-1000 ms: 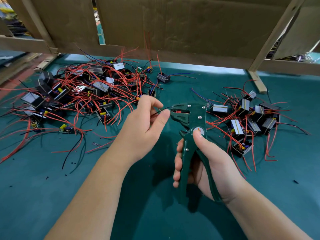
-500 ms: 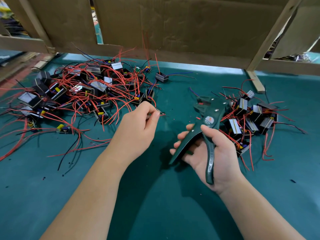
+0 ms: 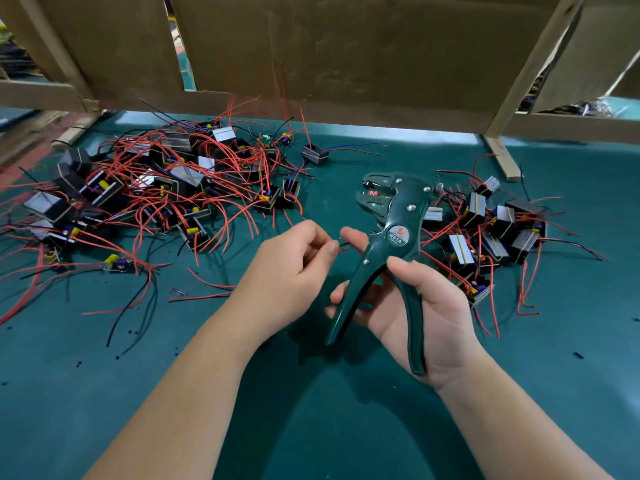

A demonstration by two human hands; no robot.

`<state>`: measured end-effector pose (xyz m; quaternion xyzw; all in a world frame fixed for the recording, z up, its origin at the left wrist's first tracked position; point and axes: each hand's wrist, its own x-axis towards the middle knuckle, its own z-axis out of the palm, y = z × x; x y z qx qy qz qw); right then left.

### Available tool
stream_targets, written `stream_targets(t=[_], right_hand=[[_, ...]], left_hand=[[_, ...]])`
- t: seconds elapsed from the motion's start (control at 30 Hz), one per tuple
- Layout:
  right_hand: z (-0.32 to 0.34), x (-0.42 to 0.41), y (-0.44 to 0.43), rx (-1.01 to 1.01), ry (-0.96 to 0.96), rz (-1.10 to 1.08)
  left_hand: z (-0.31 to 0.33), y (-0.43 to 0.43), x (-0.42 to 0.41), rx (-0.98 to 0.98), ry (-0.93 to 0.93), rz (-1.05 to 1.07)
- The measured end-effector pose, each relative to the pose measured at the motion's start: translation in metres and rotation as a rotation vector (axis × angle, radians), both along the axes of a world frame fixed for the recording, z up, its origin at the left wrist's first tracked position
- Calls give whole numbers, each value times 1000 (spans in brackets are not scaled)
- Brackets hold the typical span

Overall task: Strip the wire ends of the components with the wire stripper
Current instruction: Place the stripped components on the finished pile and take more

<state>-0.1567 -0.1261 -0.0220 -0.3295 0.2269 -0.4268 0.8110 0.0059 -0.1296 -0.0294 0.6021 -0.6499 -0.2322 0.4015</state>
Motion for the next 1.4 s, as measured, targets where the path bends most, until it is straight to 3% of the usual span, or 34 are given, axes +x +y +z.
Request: stream_targets(t=[0.17,0.33,0.4,0.5,0.57,0.77,0.87,1.03,1.23,1.3,1.4], right_hand=[[0,1,-1,31,7,-73],[3,-5,-7,4,36,-146],[6,-15,-14,5,17,-196],[6,-24,-17,24,15,-192],[3,-22,-15,38,10,-142],[0,-18,-8,5,-30,129],[1,-14,-4,-35,6,341],[1,-5,2,-75,76,479],[-2,-4,0,-65,95,281],[-4,-3,-2,-61,100,105],[0,-7,-8,-84,37,-185]], left_hand=[[6,-1,-6,179,91,-36],[11,7,8,609,242,-220],[13,8,14,606,254,-194],[18,4,11,420,375,-76],[22,4,8,348,622,-31],[31,-4,4,205,1610,120],[25,-9,2,166,1806,241],[19,-11,-3,158,1826,298],[20,-14,3,59,1799,284],[19,-15,7,19,1569,294],[16,-13,22,-164,883,452]])
